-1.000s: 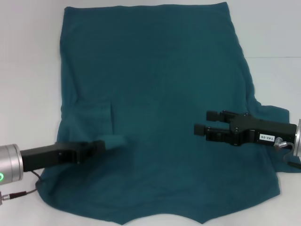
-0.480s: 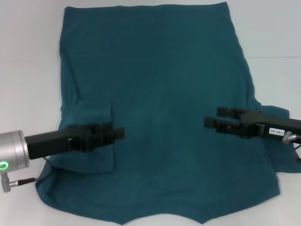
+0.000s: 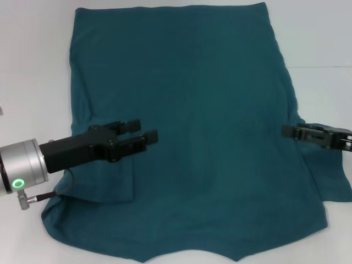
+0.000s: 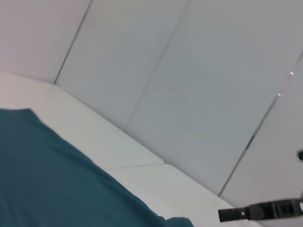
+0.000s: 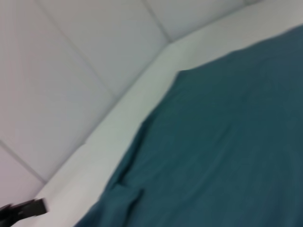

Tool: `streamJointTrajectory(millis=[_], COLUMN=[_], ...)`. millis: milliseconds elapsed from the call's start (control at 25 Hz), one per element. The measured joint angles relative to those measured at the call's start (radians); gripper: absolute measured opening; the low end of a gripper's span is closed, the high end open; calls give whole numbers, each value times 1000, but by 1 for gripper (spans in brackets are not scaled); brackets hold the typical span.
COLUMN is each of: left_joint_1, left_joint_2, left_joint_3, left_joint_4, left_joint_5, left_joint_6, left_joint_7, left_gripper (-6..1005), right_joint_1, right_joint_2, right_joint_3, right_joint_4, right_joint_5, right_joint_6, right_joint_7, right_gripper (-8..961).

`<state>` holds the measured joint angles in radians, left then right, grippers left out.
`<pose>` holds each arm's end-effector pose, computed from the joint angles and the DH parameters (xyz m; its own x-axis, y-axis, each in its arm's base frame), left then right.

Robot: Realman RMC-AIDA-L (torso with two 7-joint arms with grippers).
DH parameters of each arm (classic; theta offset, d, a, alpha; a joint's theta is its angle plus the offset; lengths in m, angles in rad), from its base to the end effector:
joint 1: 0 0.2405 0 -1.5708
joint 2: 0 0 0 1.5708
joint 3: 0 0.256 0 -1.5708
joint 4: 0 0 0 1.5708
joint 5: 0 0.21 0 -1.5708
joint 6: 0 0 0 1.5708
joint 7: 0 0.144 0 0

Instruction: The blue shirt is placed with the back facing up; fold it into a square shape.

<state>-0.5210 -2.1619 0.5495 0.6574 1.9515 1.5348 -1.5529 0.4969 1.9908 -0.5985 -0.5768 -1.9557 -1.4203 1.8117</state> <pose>-0.2537 0.3306 -0.0101 0.5603 0.4801 0.6750 0.6711 -0.7408 -0.0302 0.3083 0.3434 0.0387 0.4140 -0.6602 -0.6267 -0.8632 -0.5032 -0.0401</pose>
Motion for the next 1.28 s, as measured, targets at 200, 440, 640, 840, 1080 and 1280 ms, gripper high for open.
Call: streamJointTrajectory(millis=[200, 440, 640, 840, 1080, 1280], left_joint_1=[-4, -3, 0, 2, -4, -6], left_joint_2=[1, 1, 0, -2, -1, -1], left_joint_3=[40, 141, 171, 172, 171, 173], left_joint_4=[-6, 22, 29, 28, 28, 27], left_joint_5=[5, 79, 99, 101, 107, 108], left_joint_6=[-15, -49, -71, -76, -76, -77], left_joint_7=[129, 231, 273, 282, 282, 282], left_gripper=[716, 713, 712, 712, 711, 711], right_joint_1=[-27, -42, -45, -48, -49, -45], right_joint_2=[-44, -83, -85, -75, -59, -38], right_joint_3=[3, 6, 10, 11, 8, 2], right_joint_4=[-7, -7, -8, -5, 5, 7], right_joint_5=[-26, -45, -75, -101, -106, -113], right_joint_6=[39, 84, 127, 179, 226, 275], right_joint_7=[127, 264, 343, 389, 389, 382], right_gripper=[826, 824, 822, 821, 819, 817])
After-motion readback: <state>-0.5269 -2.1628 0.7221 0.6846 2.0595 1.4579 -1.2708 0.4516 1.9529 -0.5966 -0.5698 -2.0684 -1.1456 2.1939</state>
